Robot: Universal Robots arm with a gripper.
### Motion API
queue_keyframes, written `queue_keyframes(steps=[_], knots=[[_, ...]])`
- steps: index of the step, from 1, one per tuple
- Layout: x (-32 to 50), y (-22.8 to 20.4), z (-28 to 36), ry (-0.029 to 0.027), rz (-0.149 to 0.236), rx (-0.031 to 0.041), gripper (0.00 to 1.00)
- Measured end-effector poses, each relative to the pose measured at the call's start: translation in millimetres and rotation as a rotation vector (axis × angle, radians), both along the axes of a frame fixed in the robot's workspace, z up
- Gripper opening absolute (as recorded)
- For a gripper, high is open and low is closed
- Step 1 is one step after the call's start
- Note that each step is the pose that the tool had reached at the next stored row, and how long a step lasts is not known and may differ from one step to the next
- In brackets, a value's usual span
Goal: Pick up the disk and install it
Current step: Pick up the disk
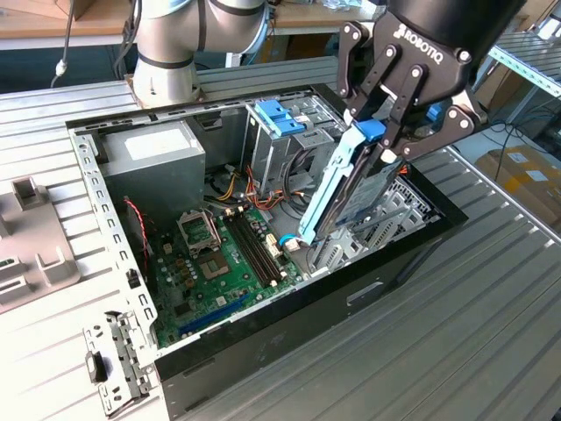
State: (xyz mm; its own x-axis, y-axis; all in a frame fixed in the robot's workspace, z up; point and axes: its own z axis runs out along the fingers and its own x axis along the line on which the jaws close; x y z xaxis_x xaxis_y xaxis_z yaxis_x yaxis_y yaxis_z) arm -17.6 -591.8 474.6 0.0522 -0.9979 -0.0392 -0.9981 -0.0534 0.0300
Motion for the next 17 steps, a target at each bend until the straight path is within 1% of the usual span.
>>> queue_keyframes(steps=[6, 9, 11, 12, 16, 17], knots=[[5.2, -6.3, -0.4, 0.0, 0.0, 0.0, 0.37], [8.5, -10.4, -0.6, 0.0001, 0.0, -0.0001, 0.37], [16.0, -19.7, -1.1, 0.0002, 0.0, 0.0, 0.37], [21.2, -26.1, -1.5, 0.0002, 0.0, 0.0, 0.37], [24.2, -29.9, -1.7, 0.0003, 0.0, 0.0, 0.37], [25.8, -32.0, -1.9, 0.0002, 0.0, 0.0001, 0.37]])
